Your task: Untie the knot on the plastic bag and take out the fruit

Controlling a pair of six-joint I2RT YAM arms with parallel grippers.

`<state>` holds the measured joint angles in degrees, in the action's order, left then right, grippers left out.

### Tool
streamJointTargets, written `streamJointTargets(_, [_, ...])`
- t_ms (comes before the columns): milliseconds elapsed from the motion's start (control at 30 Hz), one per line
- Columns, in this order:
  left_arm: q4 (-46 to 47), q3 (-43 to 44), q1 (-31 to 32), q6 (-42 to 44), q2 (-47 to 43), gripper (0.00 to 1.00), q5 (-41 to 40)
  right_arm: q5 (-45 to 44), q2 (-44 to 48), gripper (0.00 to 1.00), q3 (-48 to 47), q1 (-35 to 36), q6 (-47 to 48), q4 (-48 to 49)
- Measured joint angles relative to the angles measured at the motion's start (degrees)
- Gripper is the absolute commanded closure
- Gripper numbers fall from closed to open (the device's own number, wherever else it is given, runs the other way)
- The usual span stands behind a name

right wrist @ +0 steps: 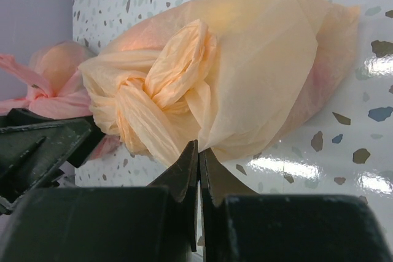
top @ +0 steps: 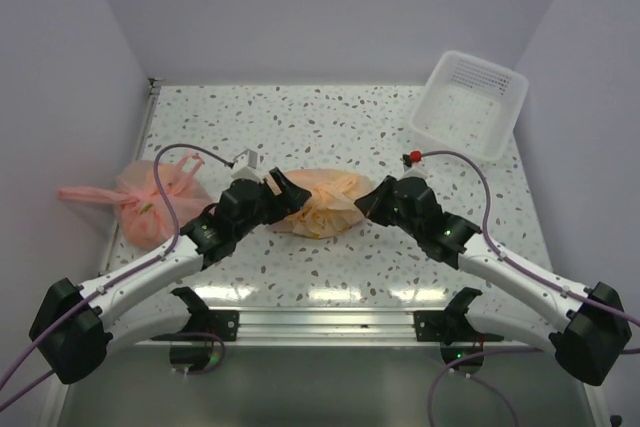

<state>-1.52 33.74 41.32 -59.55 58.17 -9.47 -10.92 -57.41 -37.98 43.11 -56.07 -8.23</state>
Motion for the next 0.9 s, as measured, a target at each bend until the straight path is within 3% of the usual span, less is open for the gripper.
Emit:
streamJointTargets(167, [2.7, 0.0, 0.0, -0.8, 0.8, 0.25, -1.5, 0.1, 0.0, 1.00, 0.7, 0.4, 0.0, 0.2])
streamJointTargets(267, [3.5, 0.0, 0.0, -1.0, 2.4, 0.37, -1.8, 0.1, 0.0, 1.00, 0.8, 0.4, 0.0, 0.3])
streamJointTargets(367, [3.7, 0.0, 0.0, -1.3, 3.7, 0.62, -2.0, 0.0, 0.0, 1.00, 0.9, 0.4, 0.0, 0.5])
streamJointTargets(400, [3.7, 0.0, 0.0, -1.2, 4.0, 0.78, -2.1, 0.0, 0.0, 1.00, 0.9, 0.4, 0.1, 0.4])
streamJointTargets(467, [3.8, 0.0, 0.0, -1.0, 4.1, 1.00, -2.3, -0.1, 0.0, 1.00, 0.9, 0.4, 0.3, 0.4])
streamJointTargets(633, [3.2, 0.0, -2.9, 4.1, 2.9, 1.00, -1.2, -2.5, 0.9, 1.00, 0.8, 0.5, 2.3, -2.4])
streamJointTargets(733, [0.9, 1.1, -10.6, 8.3, -0.1, 1.00, 2.0, -4.3, 3.2, 1.00, 0.8, -1.3, 3.5, -5.6])
streamJointTargets(900, [-6.9, 8.2, -21.2, 18.7, -1.5, 1.00, 5.0, -6.1, 7.9, 1.00, 0.4, -10.6, 5.4, -11.6])
